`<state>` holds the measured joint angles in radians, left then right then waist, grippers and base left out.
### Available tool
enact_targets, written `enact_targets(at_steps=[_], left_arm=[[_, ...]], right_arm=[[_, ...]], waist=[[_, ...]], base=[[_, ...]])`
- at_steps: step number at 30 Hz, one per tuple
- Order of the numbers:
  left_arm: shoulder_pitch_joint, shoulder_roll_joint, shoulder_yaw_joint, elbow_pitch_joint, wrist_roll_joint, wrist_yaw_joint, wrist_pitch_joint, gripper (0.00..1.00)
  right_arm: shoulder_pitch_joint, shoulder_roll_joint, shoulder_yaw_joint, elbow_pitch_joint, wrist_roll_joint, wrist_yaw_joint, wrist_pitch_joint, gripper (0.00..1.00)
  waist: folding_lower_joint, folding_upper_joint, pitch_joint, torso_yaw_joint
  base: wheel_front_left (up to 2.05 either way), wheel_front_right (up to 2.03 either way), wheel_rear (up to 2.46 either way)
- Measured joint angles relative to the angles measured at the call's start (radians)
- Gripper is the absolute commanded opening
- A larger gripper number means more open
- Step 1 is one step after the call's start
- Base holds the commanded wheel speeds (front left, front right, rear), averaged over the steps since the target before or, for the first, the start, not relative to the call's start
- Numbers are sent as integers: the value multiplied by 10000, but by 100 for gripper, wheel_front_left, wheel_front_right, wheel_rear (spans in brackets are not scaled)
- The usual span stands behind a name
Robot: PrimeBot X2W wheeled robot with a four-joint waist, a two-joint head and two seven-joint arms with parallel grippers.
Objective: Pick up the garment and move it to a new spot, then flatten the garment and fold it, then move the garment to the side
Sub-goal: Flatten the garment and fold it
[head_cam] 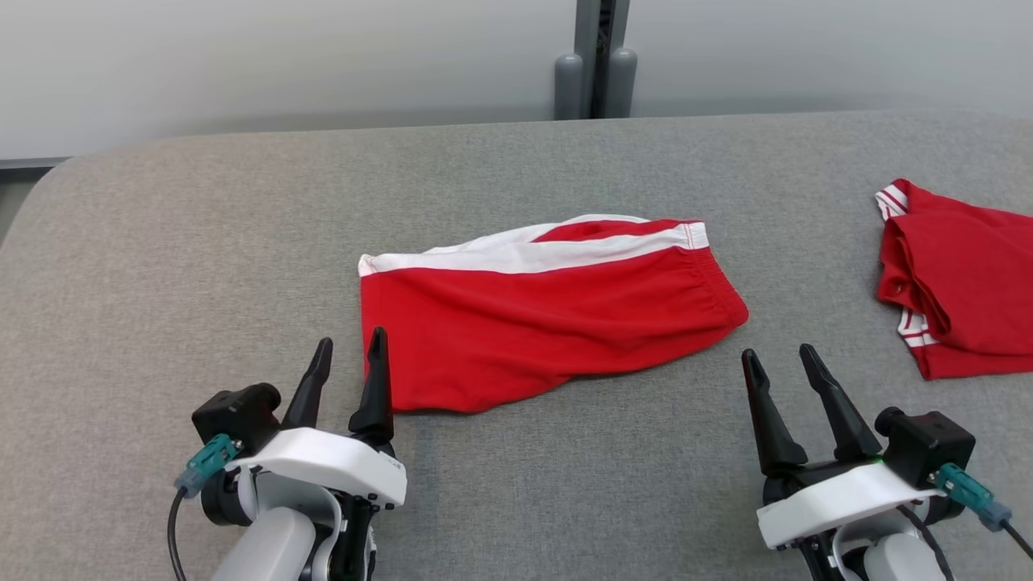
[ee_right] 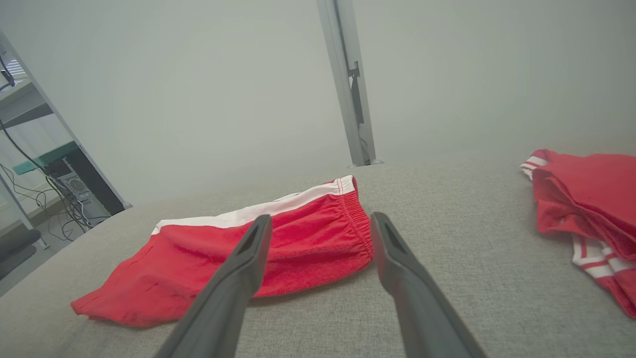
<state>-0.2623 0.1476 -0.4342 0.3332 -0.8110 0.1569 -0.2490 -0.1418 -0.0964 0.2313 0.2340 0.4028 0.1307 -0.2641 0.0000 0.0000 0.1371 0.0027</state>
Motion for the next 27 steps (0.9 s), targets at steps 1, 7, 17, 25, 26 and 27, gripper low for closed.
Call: enact_targets(at_steps=[1,7,17,25,26,27], left_arm=[[78,10,44,-236,224,29,-48,100],[893,-63,895,-1728,2134,127,-128,100],[2392,-721,1298,-2429,4023,-313,-127,100],[2433,-934,1281,-2627,4437,-518,-127,100],[2429,-943,1266,-2648,4479,-522,-127,100],[2418,-951,1256,-2667,4516,-545,-127,100]], right_arm=[[-29,-8,-10,117,115,0,0,100],[-319,-128,-232,763,518,0,0,100],[-1136,-336,-293,2788,2098,0,0,100],[-2463,-874,38,4999,3785,0,0,100],[-2617,-970,146,5229,3896,0,2,100],[-2779,-1034,209,5413,4073,0,0,100]], waist=[[0,0,-27,48],[0,0,-223,347],[0,0,-493,1043],[0,0,-286,1724],[0,0,-229,1800],[0,0,-171,1874]], base=[[0,0,0],[0,0,0],[0,0,0],[0,0,0],[0,0,0],[0,0,0]])
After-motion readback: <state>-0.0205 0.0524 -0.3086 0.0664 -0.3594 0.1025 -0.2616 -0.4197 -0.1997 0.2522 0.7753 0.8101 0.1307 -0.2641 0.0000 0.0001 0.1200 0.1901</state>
